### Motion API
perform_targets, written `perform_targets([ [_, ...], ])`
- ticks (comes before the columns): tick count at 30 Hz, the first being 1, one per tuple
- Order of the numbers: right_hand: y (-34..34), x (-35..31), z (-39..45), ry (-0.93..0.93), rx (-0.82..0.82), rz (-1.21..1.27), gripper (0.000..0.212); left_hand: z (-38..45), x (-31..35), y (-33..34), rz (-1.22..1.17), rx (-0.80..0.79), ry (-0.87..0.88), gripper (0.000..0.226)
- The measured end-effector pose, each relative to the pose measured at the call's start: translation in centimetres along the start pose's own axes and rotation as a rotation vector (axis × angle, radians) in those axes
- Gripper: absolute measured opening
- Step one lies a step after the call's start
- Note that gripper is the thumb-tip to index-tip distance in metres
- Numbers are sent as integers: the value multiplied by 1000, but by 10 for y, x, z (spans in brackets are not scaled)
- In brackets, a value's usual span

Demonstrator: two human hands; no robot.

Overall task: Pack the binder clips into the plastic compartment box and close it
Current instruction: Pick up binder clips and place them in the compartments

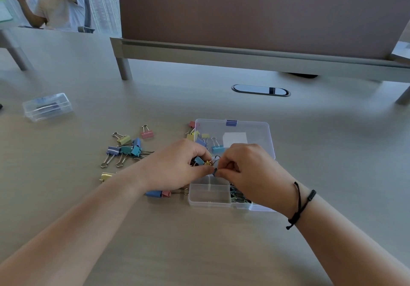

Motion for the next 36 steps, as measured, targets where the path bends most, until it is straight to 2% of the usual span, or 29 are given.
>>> perform_targets([
  [6,2,5,0,-5,54,107,12,-2,2,-2,-48,21,49,8],
  [18,-1,5,0,49,30,54,15,-2,7,-1,-15,48,36,11],
  [23,1,5,0,107,63,32,27,-1,8,1,-1,68,22,12],
  [29,3,5,0,152,117,1,18,-1,10,2,-31,58,-17,13],
  [36,5,3,2,190,87,-66,13,0,10,2,-49,82,-19,10],
])
Point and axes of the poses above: each hand's wrist, its own z-axis towards the middle knuckle, its own y-axis out of the palm, x = y × z, the point moved 5 cm from there along z, towards the middle knuckle, and after that the axes turned 1 degree about -z, right-handed, at the moved point
